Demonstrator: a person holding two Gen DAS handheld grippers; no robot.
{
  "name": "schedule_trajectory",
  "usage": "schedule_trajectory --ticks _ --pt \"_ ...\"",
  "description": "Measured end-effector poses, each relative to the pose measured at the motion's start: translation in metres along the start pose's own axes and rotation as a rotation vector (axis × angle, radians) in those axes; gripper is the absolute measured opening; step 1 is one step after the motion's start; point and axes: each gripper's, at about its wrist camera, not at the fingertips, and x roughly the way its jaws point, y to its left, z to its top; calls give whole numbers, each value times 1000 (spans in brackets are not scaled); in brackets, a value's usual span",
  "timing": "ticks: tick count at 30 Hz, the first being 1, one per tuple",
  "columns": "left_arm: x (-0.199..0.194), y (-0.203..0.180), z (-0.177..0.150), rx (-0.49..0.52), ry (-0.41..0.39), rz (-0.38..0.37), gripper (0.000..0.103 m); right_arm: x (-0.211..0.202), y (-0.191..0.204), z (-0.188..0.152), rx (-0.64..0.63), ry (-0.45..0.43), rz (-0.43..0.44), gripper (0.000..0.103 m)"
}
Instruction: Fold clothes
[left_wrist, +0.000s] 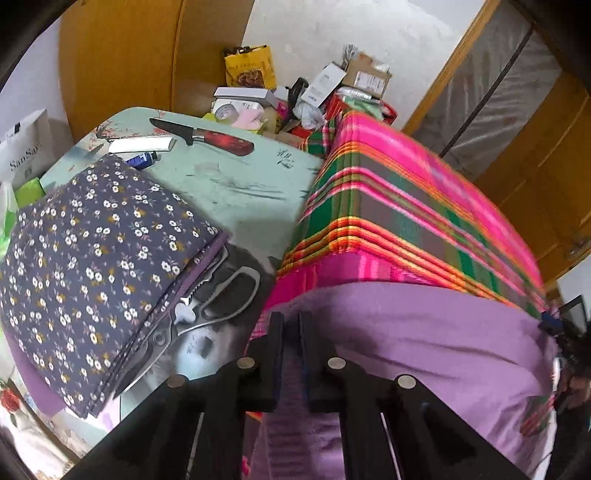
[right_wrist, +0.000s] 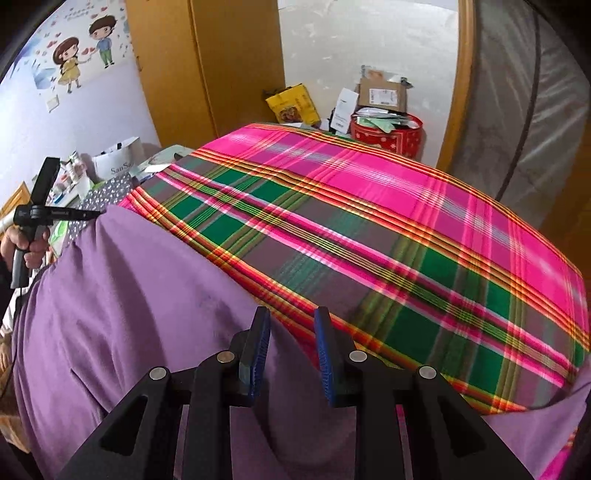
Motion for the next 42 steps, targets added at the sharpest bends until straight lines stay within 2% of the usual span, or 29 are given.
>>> schedule_trajectory --ticks 4,8,11,15,18,21,23,24,26,29,32,36,39,42 --pt "-35 9 -16 -23 -51 -39 21 -7 1 -7 9 -1 8 25" --pt "-63 13 -53 -20 -57 -75 30 -14 10 -14 -6 -11 28 25" --pt "-76 15 -92 -20 -40 -74 31 -21 19 -20 -15 -20 48 25" --pt "-91 26 -138 -49 -51 -37 32 -38 31 -31 -19 -44 83 25" --pt "-94 37 -160 -74 -61 -31 36 -52 40 -41 -24 -59 106 25" --pt "-99 45 -174 -103 -99 -21 38 -62 46 -49 -52 -61 84 25" --pt "-102 46 -179 -107 -117 -4 35 -70 43 -54 -45 -71 62 25" --pt "-104 44 -180 -97 -121 17 27 -74 40 -56 -34 -79 54 25" --pt "-109 37 -181 -78 -127 73 20 -84 27 -59 4 -108 33 25" --pt "-126 21 -179 -60 -174 111 20 -98 2 -62 69 -152 4 25" --pt "-138 -12 -177 -7 -214 72 20 -105 -24 -62 123 -167 -34 26" --pt "-151 -57 -174 67 -262 16 20 -99 -56 -63 164 -139 -83 26" --pt "-143 -98 -177 139 -245 -63 20 -89 -72 -65 137 -90 -129 26" --pt "-128 -135 -183 208 -204 -117 20 -82 -88 -71 135 -46 -135 26"
